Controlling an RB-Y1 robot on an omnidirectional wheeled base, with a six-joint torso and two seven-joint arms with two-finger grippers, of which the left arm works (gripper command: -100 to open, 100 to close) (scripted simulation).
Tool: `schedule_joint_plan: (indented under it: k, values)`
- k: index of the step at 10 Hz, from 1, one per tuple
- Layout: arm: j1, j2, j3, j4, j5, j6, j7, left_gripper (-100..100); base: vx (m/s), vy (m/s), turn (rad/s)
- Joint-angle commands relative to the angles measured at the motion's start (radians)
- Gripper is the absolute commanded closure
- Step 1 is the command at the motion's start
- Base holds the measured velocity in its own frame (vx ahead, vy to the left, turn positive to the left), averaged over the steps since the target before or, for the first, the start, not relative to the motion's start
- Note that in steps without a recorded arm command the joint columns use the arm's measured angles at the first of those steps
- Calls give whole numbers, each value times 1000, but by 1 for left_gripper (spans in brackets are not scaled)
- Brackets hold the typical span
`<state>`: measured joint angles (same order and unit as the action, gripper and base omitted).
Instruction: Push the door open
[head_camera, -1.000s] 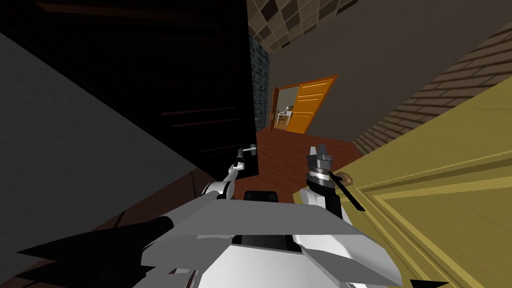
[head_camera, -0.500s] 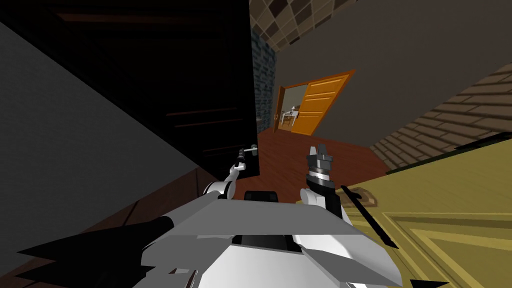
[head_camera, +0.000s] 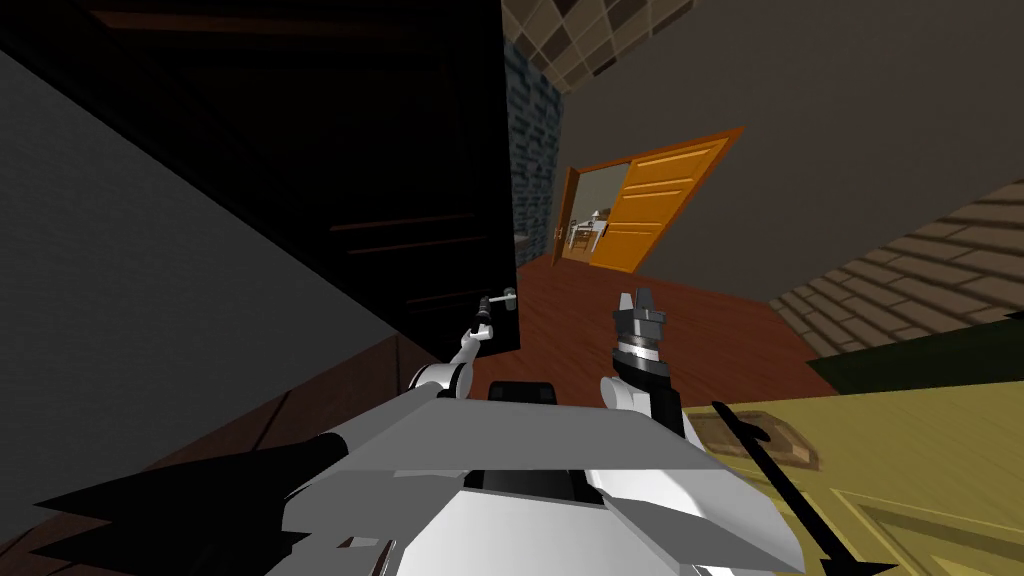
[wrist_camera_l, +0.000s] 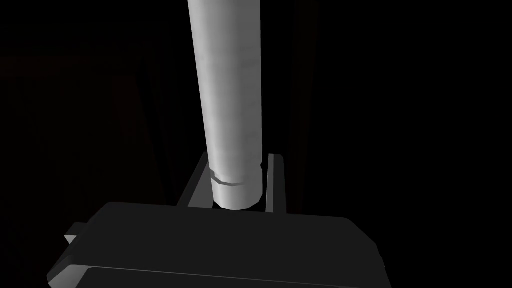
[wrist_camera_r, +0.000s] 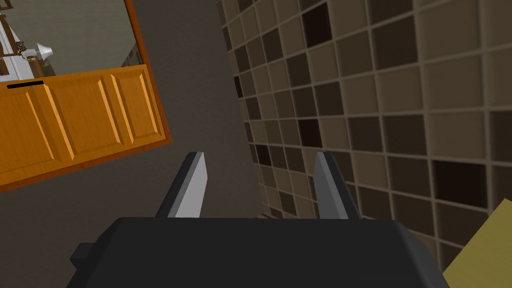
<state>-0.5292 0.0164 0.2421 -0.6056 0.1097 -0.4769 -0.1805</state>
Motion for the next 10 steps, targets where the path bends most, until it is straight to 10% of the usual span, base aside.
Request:
schedule_joint_plan:
  k: [1,4,5,10]
  values:
    - [-13,24,13,32,5,-23,4,100,0,0,0]
    - [-20,2,13,39,13,-28,-17,100,83,-58,201]
    - [-11,17,1,27,0,-17,-6,-100,91,-14,233]
    - [26,1,-19,-42,-30,12,13,-100,-4,-11,167]
